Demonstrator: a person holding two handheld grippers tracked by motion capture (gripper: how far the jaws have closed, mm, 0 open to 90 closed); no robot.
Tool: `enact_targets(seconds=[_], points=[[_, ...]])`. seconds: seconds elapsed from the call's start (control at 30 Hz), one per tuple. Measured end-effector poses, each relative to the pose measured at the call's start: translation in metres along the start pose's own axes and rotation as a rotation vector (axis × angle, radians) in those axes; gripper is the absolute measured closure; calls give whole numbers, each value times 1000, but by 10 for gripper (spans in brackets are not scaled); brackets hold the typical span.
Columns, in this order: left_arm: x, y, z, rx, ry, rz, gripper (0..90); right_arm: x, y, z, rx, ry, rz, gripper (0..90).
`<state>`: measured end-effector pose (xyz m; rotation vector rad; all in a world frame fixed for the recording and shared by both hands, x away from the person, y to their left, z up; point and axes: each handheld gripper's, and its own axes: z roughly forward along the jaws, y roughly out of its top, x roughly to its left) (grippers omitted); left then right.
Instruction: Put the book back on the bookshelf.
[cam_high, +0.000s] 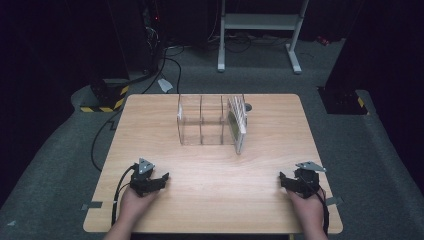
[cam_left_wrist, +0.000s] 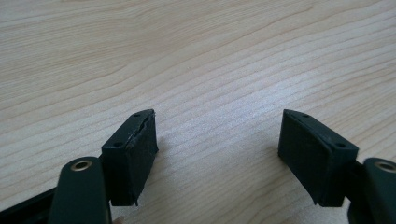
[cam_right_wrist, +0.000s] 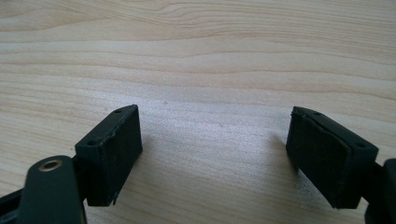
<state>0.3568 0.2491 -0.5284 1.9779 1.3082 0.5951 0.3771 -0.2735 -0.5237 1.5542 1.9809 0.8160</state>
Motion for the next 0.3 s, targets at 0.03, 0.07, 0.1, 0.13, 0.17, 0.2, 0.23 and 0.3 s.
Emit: enact_targets(seconds=[0.03, 0.07, 0.1, 0.13, 0.17, 0.2, 0.23, 0.3], points=[[0, 0, 0, -1, 2, -1, 280, 0, 0, 0, 0, 0, 1, 179], [0, 0, 0, -1, 2, -1, 280, 1, 0, 0, 0, -7, 7, 181], [0, 0, 0, -1, 3, -2, 281, 3, -1, -1, -1, -15, 15, 182], [0, 0, 0, -2, 3, -4, 280, 5, -1, -1, -3, -21, 17, 182], [0, 0, 0, -1, 3, -3, 280, 6, -1, -1, -1, -22, 22, 182], [0, 0, 0, -2, 3, -4, 280, 7, -2, -1, -3, -23, 17, 182], [0, 0, 0, -2, 3, -4, 281, 7, -1, -2, -2, -20, 16, 183], [0, 0, 0, -1, 4, -2, 280, 8, -2, -2, -1, -20, 18, 183]])
